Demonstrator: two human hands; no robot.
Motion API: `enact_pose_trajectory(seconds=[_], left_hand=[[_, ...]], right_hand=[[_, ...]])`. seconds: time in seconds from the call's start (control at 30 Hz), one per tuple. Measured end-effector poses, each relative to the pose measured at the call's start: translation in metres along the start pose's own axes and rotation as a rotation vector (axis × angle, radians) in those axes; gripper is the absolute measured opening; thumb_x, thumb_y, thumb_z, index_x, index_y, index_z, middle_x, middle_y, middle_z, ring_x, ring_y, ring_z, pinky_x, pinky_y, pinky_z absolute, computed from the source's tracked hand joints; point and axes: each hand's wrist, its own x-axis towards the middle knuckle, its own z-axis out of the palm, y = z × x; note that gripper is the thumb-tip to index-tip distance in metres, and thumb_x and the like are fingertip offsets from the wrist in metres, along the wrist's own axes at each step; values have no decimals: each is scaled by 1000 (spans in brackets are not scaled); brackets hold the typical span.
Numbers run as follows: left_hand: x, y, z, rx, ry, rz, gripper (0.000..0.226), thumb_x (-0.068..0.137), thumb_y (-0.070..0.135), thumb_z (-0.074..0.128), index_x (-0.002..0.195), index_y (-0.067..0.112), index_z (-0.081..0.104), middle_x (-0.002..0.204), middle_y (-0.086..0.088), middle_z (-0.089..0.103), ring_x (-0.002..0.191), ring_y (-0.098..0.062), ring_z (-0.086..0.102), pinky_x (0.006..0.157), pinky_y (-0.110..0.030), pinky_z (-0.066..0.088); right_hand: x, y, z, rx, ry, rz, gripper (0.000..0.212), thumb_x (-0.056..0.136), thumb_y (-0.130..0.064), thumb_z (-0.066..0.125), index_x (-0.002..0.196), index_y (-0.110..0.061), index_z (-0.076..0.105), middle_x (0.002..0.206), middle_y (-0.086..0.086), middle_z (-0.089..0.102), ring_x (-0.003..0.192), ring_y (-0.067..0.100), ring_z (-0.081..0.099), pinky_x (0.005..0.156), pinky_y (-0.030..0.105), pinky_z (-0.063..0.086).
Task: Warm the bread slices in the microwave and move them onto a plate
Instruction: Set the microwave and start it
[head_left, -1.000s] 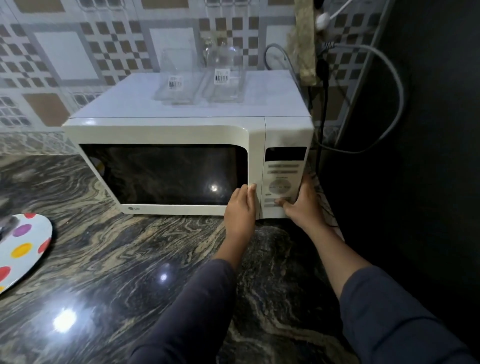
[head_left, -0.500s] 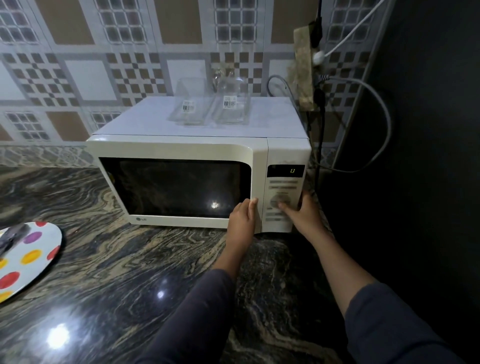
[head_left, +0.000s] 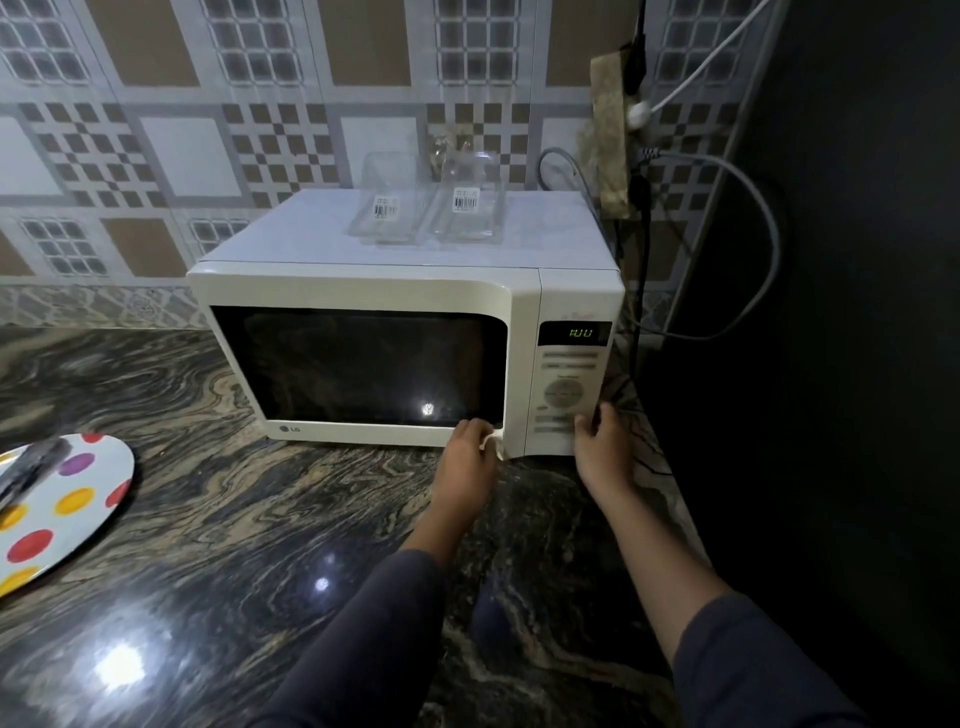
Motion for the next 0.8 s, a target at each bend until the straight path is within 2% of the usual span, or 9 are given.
enact_pose_trajectory(seconds=[0.1, 0.13, 0.17, 0.23, 0.33, 0.4, 0.53, 0.7, 0.8], left_hand=[[-22, -25, -6, 135, -44, -35, 29, 95, 21, 44, 120, 11, 54, 124, -9, 54, 111, -27, 54, 89, -35, 45], [-29, -34, -8, 187, -83, -43, 34, 96, 26, 41, 127, 14, 50, 133, -7, 50, 119, -26, 51, 95, -36, 43], [-35, -41, -8, 239, -125, -48, 40, 98, 29, 38, 135, 16, 44, 143, -5, 43, 129, -24, 44, 103, -35, 39], [-45, -55, -7, 330, -192, -35, 49, 100, 35, 33, 146, 17, 29, 155, -1, 26, 143, -17, 23, 115, -29, 19], [-50, -67, -3, 416, -221, -10, 55, 100, 39, 26, 149, 15, 15, 158, 0, 11, 146, -11, 4, 116, -24, -2], [-48, -68, -3, 457, -247, -2, 55, 100, 37, 24, 149, 15, 11, 159, 0, 7, 146, -10, 1, 116, -25, -4], [-47, -70, -1, 471, -242, -3, 54, 101, 35, 22, 149, 16, 8, 159, 1, 4, 146, -9, 0, 116, -25, -4], [-46, -71, 1, 508, -265, 1, 57, 98, 39, 12, 149, 16, 5, 159, 1, 2, 146, -9, -2, 115, -25, -6], [-47, -70, 0, 500, -271, -3, 53, 101, 35, 18, 149, 16, 5, 159, 1, 1, 146, -9, -2, 117, -26, -4]], right_hand=[[-30, 26, 11, -301, 44, -24, 38, 98, -20, 38, 135, -10, 42, 120, 19, 58, 107, 36, 57, 78, 34, 43], [-40, 36, 17, -390, 27, -52, 41, 99, -20, 37, 138, -10, 39, 124, 17, 56, 111, 35, 55, 81, 34, 44], [-49, 45, 23, -450, -23, -82, 43, 99, -21, 34, 141, -9, 36, 135, 16, 50, 121, 32, 50, 91, 35, 42], [-60, 64, 37, -554, -160, -179, 47, 101, -25, 28, 145, -7, 30, 153, 11, 28, 140, 25, 28, 113, 32, 24], [-57, 78, 44, -605, -260, -323, 48, 101, -25, 25, 146, -8, 26, 157, 6, 21, 146, 18, 15, 119, 29, 6], [-56, 78, 42, -613, -283, -325, 48, 101, -23, 26, 147, -9, 25, 157, 3, 20, 146, 15, 14, 118, 27, 3], [-55, 78, 43, -625, -267, -335, 52, 98, -27, 19, 146, -10, 28, 156, 2, 22, 145, 15, 16, 119, 28, 7], [-54, 76, 42, -607, -263, -343, 47, 100, -19, 30, 146, -9, 29, 156, 3, 24, 145, 16, 18, 119, 30, 11], [-55, 78, 42, -618, -268, -352, 47, 101, -20, 29, 146, -9, 28, 156, 3, 22, 145, 16, 17, 119, 29, 10]])
